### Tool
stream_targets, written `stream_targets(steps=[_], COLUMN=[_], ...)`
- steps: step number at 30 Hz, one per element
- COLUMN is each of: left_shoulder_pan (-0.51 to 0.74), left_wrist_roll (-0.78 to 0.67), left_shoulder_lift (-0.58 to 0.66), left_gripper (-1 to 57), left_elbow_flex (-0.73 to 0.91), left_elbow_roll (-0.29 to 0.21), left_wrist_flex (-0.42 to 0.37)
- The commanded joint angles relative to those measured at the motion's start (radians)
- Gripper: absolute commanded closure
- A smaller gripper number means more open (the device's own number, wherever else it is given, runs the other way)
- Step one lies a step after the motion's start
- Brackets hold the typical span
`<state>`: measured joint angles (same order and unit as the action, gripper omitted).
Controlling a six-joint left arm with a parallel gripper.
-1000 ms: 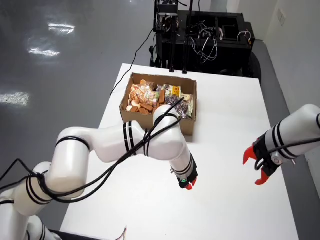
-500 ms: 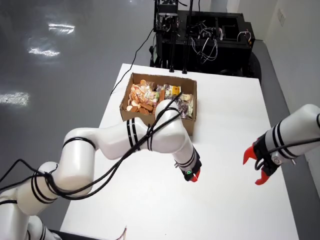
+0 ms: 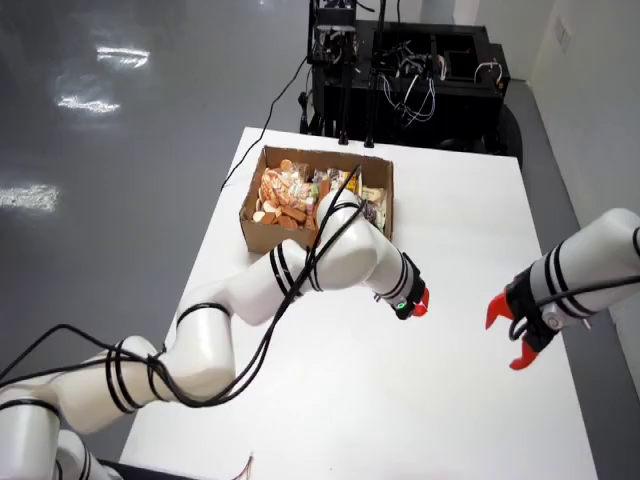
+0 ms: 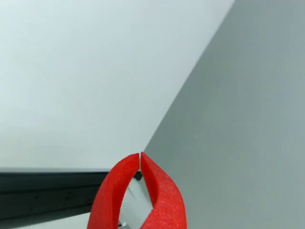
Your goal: Grasp a snack and put it in the bin.
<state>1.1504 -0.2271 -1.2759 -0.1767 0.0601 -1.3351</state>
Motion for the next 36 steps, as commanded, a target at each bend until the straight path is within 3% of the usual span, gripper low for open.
stream_targets(steps=[1,10,36], left_shoulder_pan=[-0.017,-0.033,0.046], left_wrist_roll=[0.046,0.074,0.065], left_shoulder_lift=[-0.070,-0.109,-0.115], left_gripper=[56.3,56.4,56.4], left_elbow_flex=[-0.131,-0.206,-0.216], left_elbow_roll=[0.001,0.001,0.000], left_wrist_flex=[-0.001,-0.002,-0.002])
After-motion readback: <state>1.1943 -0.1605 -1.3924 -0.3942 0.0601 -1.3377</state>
